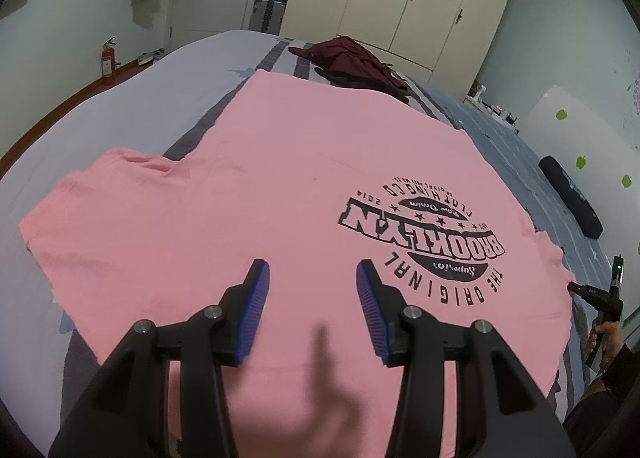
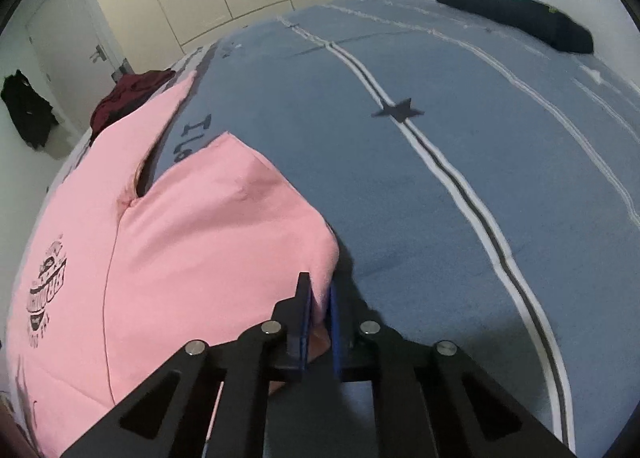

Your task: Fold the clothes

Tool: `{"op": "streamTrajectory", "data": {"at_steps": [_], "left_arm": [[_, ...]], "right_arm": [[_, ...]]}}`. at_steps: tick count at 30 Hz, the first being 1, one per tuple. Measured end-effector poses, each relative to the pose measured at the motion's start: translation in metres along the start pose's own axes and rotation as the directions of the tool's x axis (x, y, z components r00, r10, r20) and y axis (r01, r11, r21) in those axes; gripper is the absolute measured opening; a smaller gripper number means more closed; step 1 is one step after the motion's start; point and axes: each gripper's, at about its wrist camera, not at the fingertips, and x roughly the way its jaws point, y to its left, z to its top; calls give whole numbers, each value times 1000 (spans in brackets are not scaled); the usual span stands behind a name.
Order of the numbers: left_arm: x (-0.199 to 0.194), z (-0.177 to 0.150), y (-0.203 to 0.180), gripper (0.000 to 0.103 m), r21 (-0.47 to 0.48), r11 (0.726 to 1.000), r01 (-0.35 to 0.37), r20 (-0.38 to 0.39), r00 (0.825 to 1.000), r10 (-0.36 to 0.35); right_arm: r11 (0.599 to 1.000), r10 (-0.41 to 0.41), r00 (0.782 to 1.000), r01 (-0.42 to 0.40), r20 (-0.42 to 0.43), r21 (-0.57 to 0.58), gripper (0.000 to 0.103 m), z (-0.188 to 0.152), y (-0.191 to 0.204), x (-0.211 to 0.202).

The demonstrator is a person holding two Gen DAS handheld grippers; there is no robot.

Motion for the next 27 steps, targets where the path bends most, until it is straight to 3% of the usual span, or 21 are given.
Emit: {"op": "streamTrajectory", "data": {"at_steps": [4, 7, 13, 15, 20, 22, 24, 27], "left_arm": [[-4, 2, 18, 42, -33, 999, -29, 3, 1000, 29], [-6, 4, 35, 42, -74, 997, -40, 0, 999, 40], [-25, 7, 71, 42, -144, 989, -33, 25, 999, 37], [-33, 8, 83, 42, -171, 985, -27, 32, 999, 33], [-49, 11, 111, 42, -198, 979, -46, 45, 997, 56], [-53, 10, 119, 42, -189, 980, -68, 46, 996, 77], [-56, 9, 130, 42, -206, 976, -66, 44, 996, 77], [-56, 8, 140, 42, -232, 971, -47, 38, 998, 57]], "right_arm": [[995, -2, 996, 11, 92, -98, 5, 9, 44, -40], [980, 43, 987, -11, 155, -201, 5, 15, 95, -75], [895, 254, 952, -164, 172, -415, 5, 10, 266, -131], [845, 354, 926, -258, 128, -468, 5, -5, 339, -142], [742, 507, 862, -446, -15, -500, 5, -59, 479, -135], [706, 522, 847, -494, -98, -508, 5, -89, 521, -120], [668, 520, 835, -529, -181, -523, 13, -120, 555, -103], [624, 498, 833, -537, -240, -568, 18, -157, 568, -88]]}}
